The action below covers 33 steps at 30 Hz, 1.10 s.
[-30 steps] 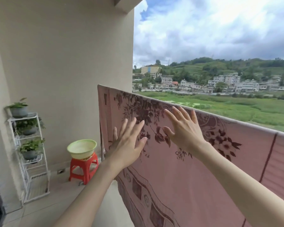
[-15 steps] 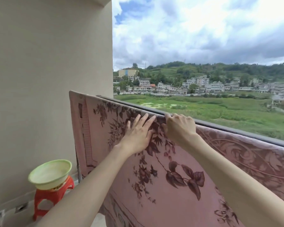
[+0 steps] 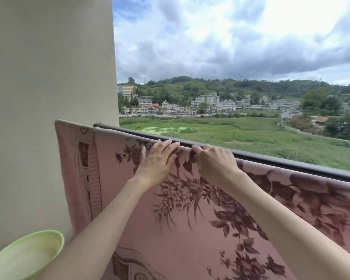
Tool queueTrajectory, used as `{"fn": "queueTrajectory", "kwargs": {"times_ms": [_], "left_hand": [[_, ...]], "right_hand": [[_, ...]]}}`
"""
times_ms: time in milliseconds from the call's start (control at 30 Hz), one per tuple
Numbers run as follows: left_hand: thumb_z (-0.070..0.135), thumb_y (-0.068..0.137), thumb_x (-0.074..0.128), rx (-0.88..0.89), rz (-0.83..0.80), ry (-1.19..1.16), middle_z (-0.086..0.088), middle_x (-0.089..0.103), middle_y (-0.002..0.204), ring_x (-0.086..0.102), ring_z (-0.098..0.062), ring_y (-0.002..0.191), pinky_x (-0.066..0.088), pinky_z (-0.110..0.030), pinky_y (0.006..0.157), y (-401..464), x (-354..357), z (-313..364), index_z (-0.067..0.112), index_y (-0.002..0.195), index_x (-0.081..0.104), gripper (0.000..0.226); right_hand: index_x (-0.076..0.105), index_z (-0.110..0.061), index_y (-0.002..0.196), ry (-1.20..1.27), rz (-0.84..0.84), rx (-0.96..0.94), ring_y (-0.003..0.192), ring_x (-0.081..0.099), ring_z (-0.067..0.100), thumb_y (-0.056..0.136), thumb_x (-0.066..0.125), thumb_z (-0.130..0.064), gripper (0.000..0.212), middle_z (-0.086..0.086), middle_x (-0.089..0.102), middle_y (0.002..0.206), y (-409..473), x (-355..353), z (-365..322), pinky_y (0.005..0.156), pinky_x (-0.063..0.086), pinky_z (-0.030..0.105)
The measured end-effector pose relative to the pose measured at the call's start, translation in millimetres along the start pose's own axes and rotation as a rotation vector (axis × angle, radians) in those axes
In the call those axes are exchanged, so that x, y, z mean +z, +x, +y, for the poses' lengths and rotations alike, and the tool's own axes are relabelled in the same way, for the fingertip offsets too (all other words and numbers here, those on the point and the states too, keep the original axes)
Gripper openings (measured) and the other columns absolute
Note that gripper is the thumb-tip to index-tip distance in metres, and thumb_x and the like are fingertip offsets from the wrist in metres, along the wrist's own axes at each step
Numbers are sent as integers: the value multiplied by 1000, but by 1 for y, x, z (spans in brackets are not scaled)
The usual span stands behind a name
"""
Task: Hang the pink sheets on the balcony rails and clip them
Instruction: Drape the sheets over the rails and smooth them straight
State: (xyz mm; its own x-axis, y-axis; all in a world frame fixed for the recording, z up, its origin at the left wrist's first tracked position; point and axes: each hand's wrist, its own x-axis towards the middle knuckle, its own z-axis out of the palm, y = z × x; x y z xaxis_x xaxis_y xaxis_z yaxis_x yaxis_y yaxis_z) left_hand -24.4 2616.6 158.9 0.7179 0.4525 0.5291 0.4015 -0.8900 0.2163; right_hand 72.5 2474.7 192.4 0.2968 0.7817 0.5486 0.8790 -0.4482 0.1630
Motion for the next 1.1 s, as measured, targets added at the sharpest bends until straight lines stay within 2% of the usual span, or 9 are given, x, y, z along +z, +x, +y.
{"fn": "queueTrajectory", "kwargs": {"times_ms": [100, 300, 533, 733, 767, 833, 900, 1033, 1100], "left_hand": [[38, 99, 23, 12, -14, 20, 9, 17, 154, 4, -15, 144, -2, -54, 115, 52, 19, -10, 36, 143, 19, 45], [38, 98, 25, 21, 26, 41, 8, 13, 155, 3, -15, 144, 0, -54, 115, 67, 28, -56, 35, 144, 16, 47], [40, 98, 27, -26, -19, 71, 10, 4, 157, -1, -18, 144, 2, -51, 115, 88, 6, -164, 35, 145, 8, 51], [36, 98, 25, -57, 33, 67, 7, 15, 156, 4, -14, 144, -1, -49, 114, 115, -18, -235, 33, 144, 19, 46], [35, 99, 25, -54, 26, 52, 8, 15, 156, 3, -14, 144, -1, -49, 114, 118, -21, -234, 34, 144, 19, 46], [32, 99, 26, -58, 26, 23, 9, 15, 155, 2, -13, 144, -1, -49, 114, 123, -42, -172, 35, 144, 19, 45], [30, 99, 29, -88, 55, 13, 11, 14, 155, 2, -13, 144, 0, -49, 114, 107, -70, -157, 36, 143, 19, 46], [27, 98, 34, -170, 84, -57, 6, 17, 155, 7, -18, 144, 7, -50, 117, 148, -90, -180, 32, 143, 24, 46], [23, 98, 36, -189, 139, -136, 1, 22, 154, 12, -20, 143, 13, -46, 117, 162, -96, -204, 28, 142, 29, 45]], "right_hand": [[41, -14, 126, -7, 8, -6, 103, 55, 33, 93, 35, -17, 33, 12, 56, 111, 40, 24, 18, 70, 33, 35], [28, -18, 139, -28, 27, -21, 109, 53, 31, 94, 42, -25, 48, 11, 53, 121, 80, 57, -2, 81, 39, 36], [44, -16, 127, 28, 110, -86, 101, 56, 31, 95, 39, -17, 32, 11, 56, 111, 167, 91, -82, 67, 34, 34], [48, -13, 117, 124, 71, -78, 101, 57, 32, 95, 40, -17, 24, 11, 57, 113, 235, 98, -134, 65, 33, 33], [48, -12, 116, 118, 74, -90, 102, 57, 31, 95, 40, -17, 24, 11, 58, 113, 240, 92, -129, 66, 33, 33], [51, -11, 112, 133, 66, -98, 102, 56, 30, 95, 39, -18, 22, 10, 59, 111, 223, 48, -80, 66, 33, 33], [53, -10, 110, 137, 67, -125, 100, 57, 29, 95, 39, -19, 22, 10, 59, 109, 214, 20, -87, 66, 34, 33], [50, -10, 107, 136, 49, -88, 97, 58, 29, 94, 42, -20, 19, 8, 60, 106, 255, 7, -82, 67, 33, 34], [51, -11, 105, 105, 66, -76, 93, 59, 28, 95, 42, -21, 17, 7, 61, 103, 275, 6, -89, 66, 32, 33]]}}
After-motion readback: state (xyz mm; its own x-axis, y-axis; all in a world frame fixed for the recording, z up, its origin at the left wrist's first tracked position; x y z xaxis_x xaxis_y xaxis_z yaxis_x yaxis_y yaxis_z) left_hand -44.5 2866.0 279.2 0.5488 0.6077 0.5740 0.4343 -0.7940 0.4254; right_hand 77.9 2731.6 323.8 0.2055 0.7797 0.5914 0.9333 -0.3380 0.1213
